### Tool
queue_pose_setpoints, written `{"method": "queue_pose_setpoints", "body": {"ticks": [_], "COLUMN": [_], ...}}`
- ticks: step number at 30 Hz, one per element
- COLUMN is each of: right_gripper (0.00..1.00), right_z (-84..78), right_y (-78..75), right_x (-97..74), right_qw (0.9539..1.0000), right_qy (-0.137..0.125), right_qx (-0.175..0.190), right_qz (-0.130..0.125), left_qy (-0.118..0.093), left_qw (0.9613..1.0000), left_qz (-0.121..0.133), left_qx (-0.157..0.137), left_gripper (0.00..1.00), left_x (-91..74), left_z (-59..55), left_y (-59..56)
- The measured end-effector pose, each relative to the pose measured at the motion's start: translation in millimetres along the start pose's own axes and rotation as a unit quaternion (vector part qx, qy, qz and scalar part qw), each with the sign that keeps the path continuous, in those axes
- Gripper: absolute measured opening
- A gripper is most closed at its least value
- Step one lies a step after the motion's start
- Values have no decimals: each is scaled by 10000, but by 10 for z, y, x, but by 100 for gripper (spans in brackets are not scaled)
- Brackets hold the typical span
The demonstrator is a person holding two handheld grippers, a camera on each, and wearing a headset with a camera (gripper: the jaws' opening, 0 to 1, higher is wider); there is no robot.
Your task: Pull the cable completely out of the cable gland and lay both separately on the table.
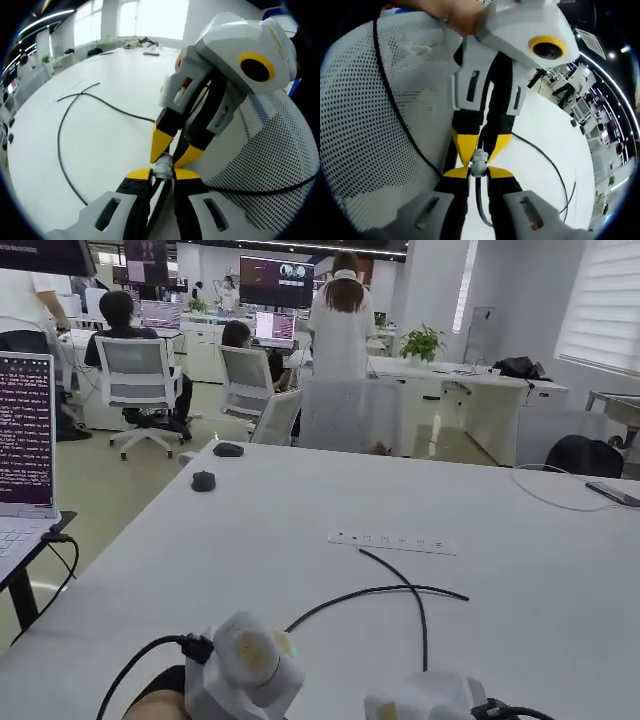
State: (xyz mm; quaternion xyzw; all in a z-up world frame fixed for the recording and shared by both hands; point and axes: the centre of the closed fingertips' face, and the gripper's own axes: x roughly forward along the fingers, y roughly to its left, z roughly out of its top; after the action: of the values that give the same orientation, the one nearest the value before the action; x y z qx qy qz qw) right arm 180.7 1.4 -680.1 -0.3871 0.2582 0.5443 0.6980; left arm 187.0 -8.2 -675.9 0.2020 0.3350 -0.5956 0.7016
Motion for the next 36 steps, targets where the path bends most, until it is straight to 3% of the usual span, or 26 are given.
{"method": "queue_pose_setpoints", "body": {"ticks": [3,5,9,11,18,22,25,33,36], "right_gripper": [17,19,14,4,4,4,4,5,6], "right_z": [-32,-99,-168,-172,-316,-464,-571,-894,-952], "right_y": [-68,-91,-102,-96,-206,-263,-294,-343,-343], "right_x": [-17,-26,-23,-28,-49,-78,-101,-174,-192], "right_qw": [9995,9984,9987,9987,9958,9926,9887,9747,9713], "right_qy": [-28,68,227,239,457,728,910,1480,1583], "right_qx": [304,560,448,448,718,849,1056,1505,1605], "right_qz": [-46,-82,-111,-91,-328,-475,-557,-738,-762], "left_qy": [109,194,161,168,381,630,719,728,722], "left_qw": [9987,9954,9929,9925,9911,9874,9861,9854,9854], "left_qz": [247,445,440,457,731,986,1061,1126,1139], "left_qx": [432,827,1090,1118,1045,1066,1059,1053,1040], "left_gripper": [16,17,17,17,16,16,16,16,16], "left_x": [-8,-19,-8,-8,-41,-69,-85,-101,-105], "left_z": [-1,9,51,50,-48,-132,-167,-158,-154], "left_y": [54,87,40,43,187,297,334,351,357]}}
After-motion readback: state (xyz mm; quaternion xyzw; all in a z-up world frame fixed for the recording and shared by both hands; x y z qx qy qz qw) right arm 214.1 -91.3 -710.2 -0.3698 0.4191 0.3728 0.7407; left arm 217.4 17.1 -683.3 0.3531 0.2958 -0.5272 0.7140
